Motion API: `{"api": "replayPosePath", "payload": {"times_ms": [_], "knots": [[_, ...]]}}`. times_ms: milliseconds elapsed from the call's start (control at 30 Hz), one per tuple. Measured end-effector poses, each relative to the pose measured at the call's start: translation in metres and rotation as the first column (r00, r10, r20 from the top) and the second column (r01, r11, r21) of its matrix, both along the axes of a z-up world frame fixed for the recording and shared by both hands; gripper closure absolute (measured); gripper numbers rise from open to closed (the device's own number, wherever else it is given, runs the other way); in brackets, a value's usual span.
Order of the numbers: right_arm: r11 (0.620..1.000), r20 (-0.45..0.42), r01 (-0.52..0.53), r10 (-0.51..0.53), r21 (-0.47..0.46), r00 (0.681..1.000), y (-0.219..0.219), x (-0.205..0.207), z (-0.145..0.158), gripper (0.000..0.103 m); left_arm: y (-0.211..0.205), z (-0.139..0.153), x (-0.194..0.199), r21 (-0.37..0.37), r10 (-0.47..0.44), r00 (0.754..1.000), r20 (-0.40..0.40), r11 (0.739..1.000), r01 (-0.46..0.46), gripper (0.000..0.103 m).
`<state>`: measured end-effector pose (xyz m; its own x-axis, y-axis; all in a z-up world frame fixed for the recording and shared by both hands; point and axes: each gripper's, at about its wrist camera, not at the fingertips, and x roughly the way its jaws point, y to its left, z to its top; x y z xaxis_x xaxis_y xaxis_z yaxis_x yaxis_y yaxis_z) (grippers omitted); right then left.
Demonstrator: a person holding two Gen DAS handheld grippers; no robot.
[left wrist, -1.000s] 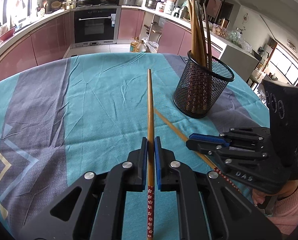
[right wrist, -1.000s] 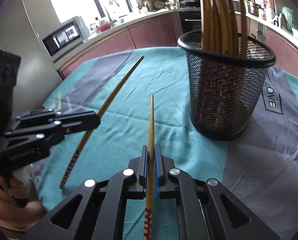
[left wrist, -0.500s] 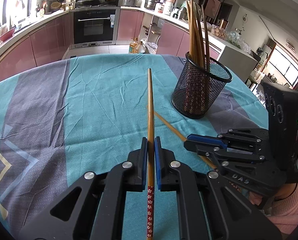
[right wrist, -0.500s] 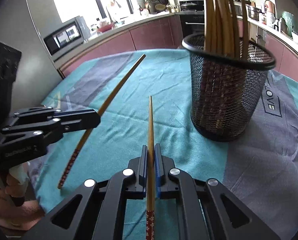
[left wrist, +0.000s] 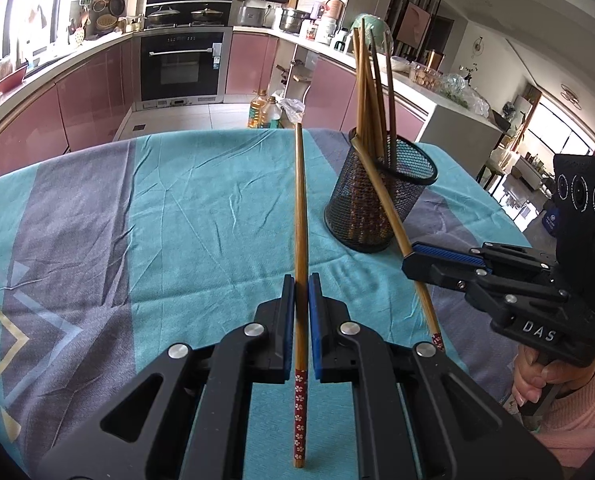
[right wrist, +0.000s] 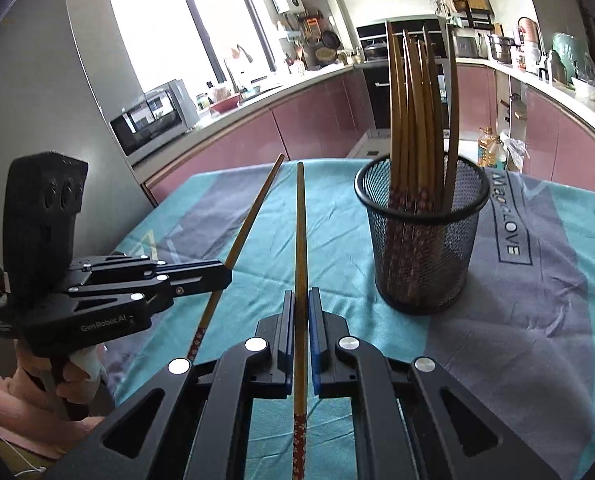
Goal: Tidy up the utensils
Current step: 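Lift both chopsticks upright and carry them toward the mesh cup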
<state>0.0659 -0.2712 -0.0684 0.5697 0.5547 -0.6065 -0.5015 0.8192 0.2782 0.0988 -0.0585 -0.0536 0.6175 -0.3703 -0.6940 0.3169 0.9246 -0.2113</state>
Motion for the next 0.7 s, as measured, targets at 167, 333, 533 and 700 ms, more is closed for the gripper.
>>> {"api": "replayPosePath", "payload": {"times_ms": [167, 333, 533, 700], "knots": [[1.0, 0.027, 0.007, -0.007, 0.018, 1.0, -0.005, -0.004, 0.01, 0.097, 0.0, 0.008, -0.004, -0.013, -0.009, 1.0, 0.018, 1.0, 0.009, 0.095], [0.999, 0.047, 0.012, -0.014, 0.038, 0.999, -0.009, -0.008, 0.017, 0.097, -0.001, 0.014, -0.008, -0.017, -0.014, 0.999, 0.032, 1.0, 0.014, 0.095], [0.998, 0.064, 0.02, -0.023, 0.057, 0.998, -0.015, -0.01, 0.023, 0.097, -0.003, 0.021, -0.012, -0.023, -0.02, 0.999, 0.046, 1.0, 0.021, 0.095], [0.998, 0.087, 0.026, -0.032, 0.065, 0.996, -0.019, -0.011, 0.03, 0.097, -0.004, 0.026, -0.016, -0.028, -0.025, 0.998, 0.059, 0.999, 0.026, 0.095]]}}
